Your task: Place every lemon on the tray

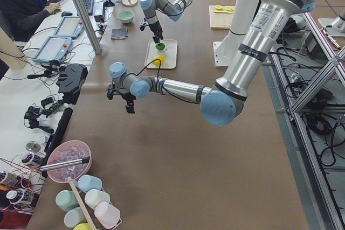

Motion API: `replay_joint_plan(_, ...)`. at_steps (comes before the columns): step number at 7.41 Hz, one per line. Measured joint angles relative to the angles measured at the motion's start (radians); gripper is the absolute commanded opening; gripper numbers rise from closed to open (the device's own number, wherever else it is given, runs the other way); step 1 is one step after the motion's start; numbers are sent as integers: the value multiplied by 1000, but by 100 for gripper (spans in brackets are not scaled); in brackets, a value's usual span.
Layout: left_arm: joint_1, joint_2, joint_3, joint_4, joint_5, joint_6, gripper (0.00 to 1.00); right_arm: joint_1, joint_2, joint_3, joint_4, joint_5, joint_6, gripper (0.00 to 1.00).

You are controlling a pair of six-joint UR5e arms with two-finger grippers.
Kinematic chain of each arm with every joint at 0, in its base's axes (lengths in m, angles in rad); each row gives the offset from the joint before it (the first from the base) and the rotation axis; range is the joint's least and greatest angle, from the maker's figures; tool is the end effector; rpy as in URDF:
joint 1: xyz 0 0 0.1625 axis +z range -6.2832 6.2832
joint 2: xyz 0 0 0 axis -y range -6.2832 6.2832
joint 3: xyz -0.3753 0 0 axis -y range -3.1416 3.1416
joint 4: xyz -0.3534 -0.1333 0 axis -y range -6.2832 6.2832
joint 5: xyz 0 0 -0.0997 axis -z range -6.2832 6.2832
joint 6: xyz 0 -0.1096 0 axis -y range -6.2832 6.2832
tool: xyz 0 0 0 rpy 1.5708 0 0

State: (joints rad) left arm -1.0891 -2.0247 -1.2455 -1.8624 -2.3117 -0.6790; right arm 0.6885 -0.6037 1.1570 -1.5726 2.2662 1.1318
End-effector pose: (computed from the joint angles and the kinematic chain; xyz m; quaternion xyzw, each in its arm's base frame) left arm 0.2435 -0.5938 0.4876 -0.0316 0.4027 -0.0147 0.9147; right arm -0.5303 -0.5180 0.2093 -0.1403 -0.3916 0.0205 0.9092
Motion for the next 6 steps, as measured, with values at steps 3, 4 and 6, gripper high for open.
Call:
replay_joint_plan(3, -15, -3, -3, 5, -5, 17, 98, 130, -133, 145, -3, -21, -120, 100)
replay_joint_plan(4, -40, 0, -6, 9, -9, 49, 98, 214, -278, 285, -7, -3, -217, 100)
replay_joint_plan(6, -148, 37, -15, 57, -38, 221, 98, 392, -585, 508, -12, 23, -483, 100)
